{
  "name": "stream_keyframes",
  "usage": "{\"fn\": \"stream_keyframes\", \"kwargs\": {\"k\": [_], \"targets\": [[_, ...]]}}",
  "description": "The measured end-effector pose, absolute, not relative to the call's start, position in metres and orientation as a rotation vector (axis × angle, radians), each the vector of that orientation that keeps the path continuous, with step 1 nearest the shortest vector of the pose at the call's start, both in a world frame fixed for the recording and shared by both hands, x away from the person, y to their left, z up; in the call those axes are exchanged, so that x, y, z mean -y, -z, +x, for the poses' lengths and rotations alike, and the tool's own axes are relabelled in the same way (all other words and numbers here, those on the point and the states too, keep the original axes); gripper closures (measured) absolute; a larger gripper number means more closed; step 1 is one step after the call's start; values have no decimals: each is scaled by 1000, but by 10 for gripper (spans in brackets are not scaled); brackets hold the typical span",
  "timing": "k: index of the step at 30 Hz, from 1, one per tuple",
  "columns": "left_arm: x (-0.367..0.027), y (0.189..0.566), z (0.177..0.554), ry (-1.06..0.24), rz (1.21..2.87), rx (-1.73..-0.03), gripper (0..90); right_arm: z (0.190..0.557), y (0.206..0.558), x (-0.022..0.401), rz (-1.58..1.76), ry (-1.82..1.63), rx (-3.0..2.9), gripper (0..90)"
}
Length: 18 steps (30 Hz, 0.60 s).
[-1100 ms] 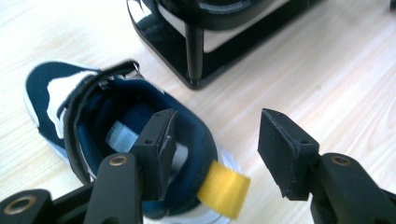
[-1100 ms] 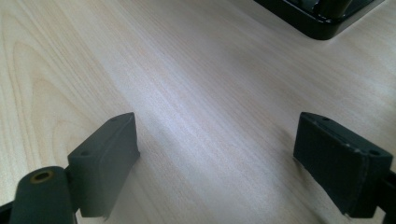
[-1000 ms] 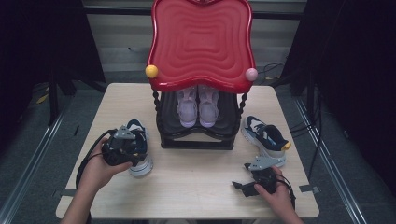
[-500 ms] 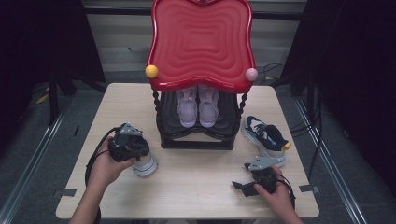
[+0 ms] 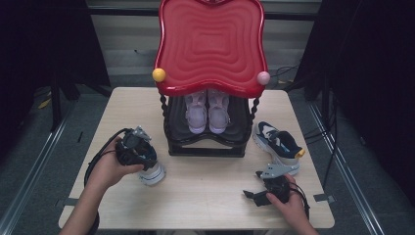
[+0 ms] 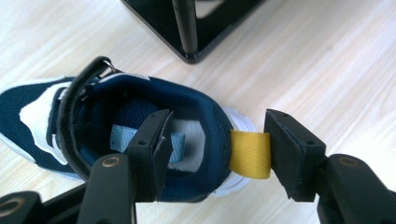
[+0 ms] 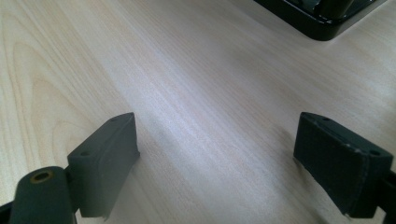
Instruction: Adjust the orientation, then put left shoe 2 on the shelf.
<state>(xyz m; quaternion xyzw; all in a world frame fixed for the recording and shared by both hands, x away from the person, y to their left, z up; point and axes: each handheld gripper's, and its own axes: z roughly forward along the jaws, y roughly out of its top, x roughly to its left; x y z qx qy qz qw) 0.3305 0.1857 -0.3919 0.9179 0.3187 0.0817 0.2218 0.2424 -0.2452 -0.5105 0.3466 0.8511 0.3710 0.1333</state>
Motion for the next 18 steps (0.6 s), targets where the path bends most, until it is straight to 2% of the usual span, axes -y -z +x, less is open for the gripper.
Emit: {"fn": "stream_keyframes", "kwargs": {"k": [6, 18], "targets": [[-180, 391, 336, -147, 2625, -880, 426, 242, 510, 245, 1006, -1076, -2468, 129], [-172, 393, 343, -96, 2728, -850, 457, 242, 510, 245, 1005, -1076, -2468, 129]]}}
